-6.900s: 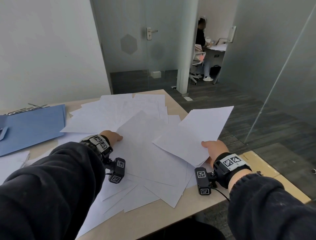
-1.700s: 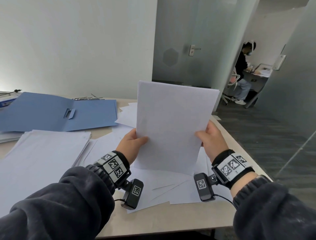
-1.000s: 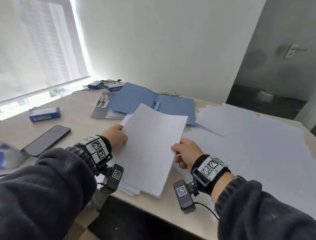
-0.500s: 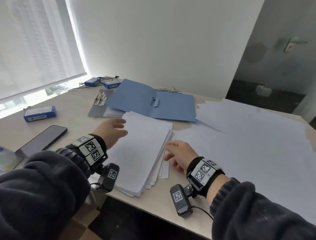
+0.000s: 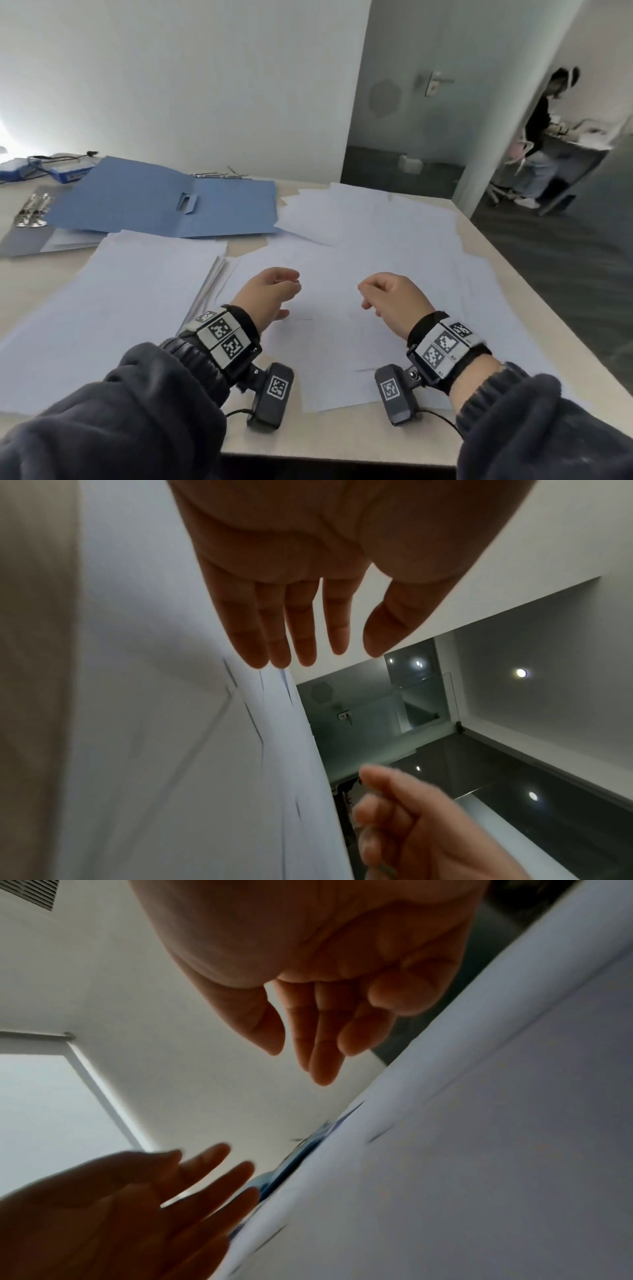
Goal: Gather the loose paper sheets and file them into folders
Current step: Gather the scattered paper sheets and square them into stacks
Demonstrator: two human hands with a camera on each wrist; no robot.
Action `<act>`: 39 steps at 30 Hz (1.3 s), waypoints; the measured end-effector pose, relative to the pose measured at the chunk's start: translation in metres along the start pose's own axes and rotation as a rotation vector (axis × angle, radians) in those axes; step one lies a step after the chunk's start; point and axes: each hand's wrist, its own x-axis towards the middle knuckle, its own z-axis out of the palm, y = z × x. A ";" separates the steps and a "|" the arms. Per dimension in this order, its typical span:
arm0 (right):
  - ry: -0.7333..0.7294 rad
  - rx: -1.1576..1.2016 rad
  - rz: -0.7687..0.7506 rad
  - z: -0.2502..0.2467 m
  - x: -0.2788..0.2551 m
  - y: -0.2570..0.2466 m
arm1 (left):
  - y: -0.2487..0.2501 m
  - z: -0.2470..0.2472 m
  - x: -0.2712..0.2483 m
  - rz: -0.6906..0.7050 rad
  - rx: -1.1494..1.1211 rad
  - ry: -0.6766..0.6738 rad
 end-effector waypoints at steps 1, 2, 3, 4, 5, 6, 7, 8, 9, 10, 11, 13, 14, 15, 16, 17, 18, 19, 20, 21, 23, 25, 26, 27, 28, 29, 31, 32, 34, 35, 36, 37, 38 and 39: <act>0.022 -0.079 0.009 -0.015 0.002 0.012 | -0.001 0.009 0.002 -0.003 -0.022 0.008; 0.029 -0.166 0.020 -0.030 0.003 0.023 | -0.002 0.016 0.005 -0.006 -0.041 0.023; 0.023 -0.255 0.035 -0.043 0.004 0.033 | -0.003 0.023 0.006 -0.009 -0.057 0.044; 0.006 -0.337 0.054 -0.054 0.006 0.042 | -0.004 0.028 0.007 -0.011 -0.074 0.068; -0.019 -0.409 0.079 -0.064 0.007 0.050 | -0.006 0.033 0.007 -0.009 -0.093 0.089; -0.054 -0.479 0.104 -0.071 0.008 0.056 | -0.008 0.037 0.008 -0.005 -0.111 0.104; -0.097 -0.542 0.123 -0.076 0.009 0.061 | -0.010 0.041 0.007 -0.001 -0.123 0.111; -0.148 -0.593 0.137 -0.079 0.009 0.065 | -0.012 0.043 0.007 0.001 -0.134 0.110; -0.201 -0.622 0.152 -0.081 0.011 0.069 | -0.014 0.045 0.008 -0.001 -0.146 0.104; -0.256 -0.634 0.170 -0.081 0.012 0.070 | -0.015 0.046 0.008 -0.008 -0.164 0.097; -0.308 -0.641 0.187 -0.080 0.013 0.070 | -0.017 0.046 0.010 -0.022 -0.193 0.091; -0.396 -0.689 0.203 -0.076 0.014 0.068 | -0.020 0.043 0.013 -0.065 -0.295 0.091; -0.422 -0.736 0.202 -0.073 0.014 0.066 | -0.022 0.041 0.015 -0.085 -0.345 0.098; -0.436 -0.780 0.201 -0.071 0.014 0.064 | -0.023 0.038 0.015 -0.096 -0.385 0.107; -0.440 -0.813 0.197 -0.069 0.014 0.063 | -0.025 0.037 0.016 -0.098 -0.414 0.113; -0.435 -0.831 0.188 -0.068 0.014 0.061 | -0.026 0.036 0.015 -0.094 -0.431 0.115; -0.429 -0.836 0.179 -0.067 0.014 0.060 | -0.027 0.036 0.015 -0.086 -0.437 0.111; -0.424 -0.833 0.171 -0.067 0.013 0.060 | -0.027 0.037 0.014 -0.080 -0.432 0.104; -0.422 -0.823 0.164 -0.067 0.012 0.060 | -0.027 0.038 0.013 -0.074 -0.418 0.095; -0.421 -0.811 0.156 -0.067 0.011 0.059 | -0.027 0.038 0.012 -0.067 -0.404 0.089; -0.426 -0.794 0.138 -0.067 0.009 0.059 | -0.026 0.039 0.010 -0.048 -0.386 0.082; -0.440 -0.788 0.125 -0.066 0.008 0.058 | -0.025 0.040 0.006 -0.033 -0.377 0.082; -0.450 -0.787 0.118 -0.066 0.008 0.058 | -0.024 0.040 0.005 -0.024 -0.372 0.087; -0.463 -0.789 0.110 -0.066 0.008 0.057 | -0.024 0.040 0.003 -0.018 -0.364 0.098; -0.472 -0.793 0.102 -0.065 0.008 0.056 | -0.023 0.039 0.001 -0.012 -0.349 0.116; -0.477 -0.799 0.097 -0.065 0.008 0.055 | -0.022 0.037 -0.002 -0.005 -0.327 0.148; -0.484 -0.809 0.098 -0.064 0.008 0.055 | -0.019 0.032 -0.007 0.017 -0.274 0.237; -0.486 -0.810 0.101 -0.064 0.009 0.055 | -0.018 0.030 -0.010 0.024 -0.263 0.285; -0.486 -0.805 0.107 -0.064 0.008 0.056 | -0.016 0.026 -0.015 0.030 -0.285 0.362; -0.485 -0.802 0.109 -0.064 0.009 0.056 | -0.015 0.025 -0.017 0.028 -0.310 0.383; -0.485 -0.803 0.110 -0.064 0.009 0.057 | -0.014 0.024 -0.020 0.018 -0.344 0.389; -0.485 -0.806 0.108 -0.065 0.008 0.057 | -0.013 0.024 -0.022 0.000 -0.383 0.383; -0.482 -0.809 0.104 -0.064 0.009 0.058 | -0.012 0.024 -0.024 -0.019 -0.422 0.369; -0.479 -0.812 0.101 -0.064 0.009 0.059 | -0.011 0.023 -0.025 -0.040 -0.455 0.354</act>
